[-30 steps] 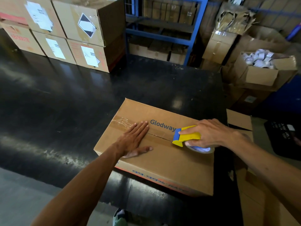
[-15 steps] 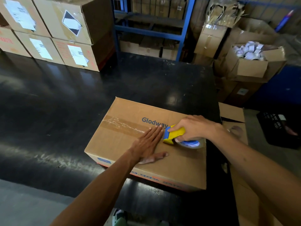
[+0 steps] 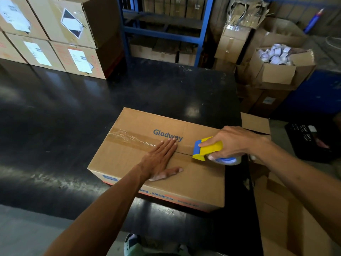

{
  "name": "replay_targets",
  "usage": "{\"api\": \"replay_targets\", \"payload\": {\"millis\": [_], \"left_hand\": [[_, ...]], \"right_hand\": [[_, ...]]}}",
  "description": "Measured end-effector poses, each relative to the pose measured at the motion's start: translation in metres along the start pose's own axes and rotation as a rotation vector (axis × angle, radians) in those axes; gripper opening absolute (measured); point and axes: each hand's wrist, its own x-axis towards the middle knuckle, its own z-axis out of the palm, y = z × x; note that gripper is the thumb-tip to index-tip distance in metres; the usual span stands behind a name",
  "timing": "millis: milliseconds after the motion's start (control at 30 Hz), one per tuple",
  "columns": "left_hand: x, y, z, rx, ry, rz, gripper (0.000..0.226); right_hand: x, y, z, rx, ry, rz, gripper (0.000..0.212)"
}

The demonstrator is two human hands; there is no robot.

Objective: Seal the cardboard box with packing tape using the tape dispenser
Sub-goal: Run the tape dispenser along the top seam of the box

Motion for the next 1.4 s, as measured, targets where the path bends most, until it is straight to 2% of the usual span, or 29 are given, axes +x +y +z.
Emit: {"api": "replay_targets", "payload": {"millis": [233,400,500,867,1033,1167,1300,1400], "left_hand": [[0.001,0.006,-0.004,0.03,-0.021,-0.02,0.104],[0.021,0.067,0.005,-0.03,0.019,-0.051,0.122],[0.033,0.089,0.014,-0.045,0.067,-0.052,0.124],[0.031,0.086,0.013,-0.001,0.04,-0.07,0.123],[0.03,0.086,0.01,0.01,0.009,-0.055,0.121],[0.03,0.086,0.008,0.017,-0.018,-0.048,0.12],[0.03,0.087,0.006,0.032,-0.039,-0.057,0.121],[0.036,0.1,0.002,0.008,-0.086,-0.11,0.124]], "right_hand": [[-0.007,0.008,0.011,-0.053,0.005,0.003,0.058],[-0.002,0.012,0.011,-0.042,-0.01,0.018,0.058],[-0.002,0.011,0.013,-0.043,0.013,0.028,0.058],[-0.02,0.02,0.016,0.064,0.034,-0.012,0.057],[-0.063,0.066,0.04,0.109,0.024,0.019,0.06],[-0.092,0.086,0.073,0.032,0.04,0.093,0.072],[-0.083,0.07,0.088,0.015,0.089,0.086,0.056],[-0.08,0.069,0.093,-0.037,0.106,0.085,0.055]]}}
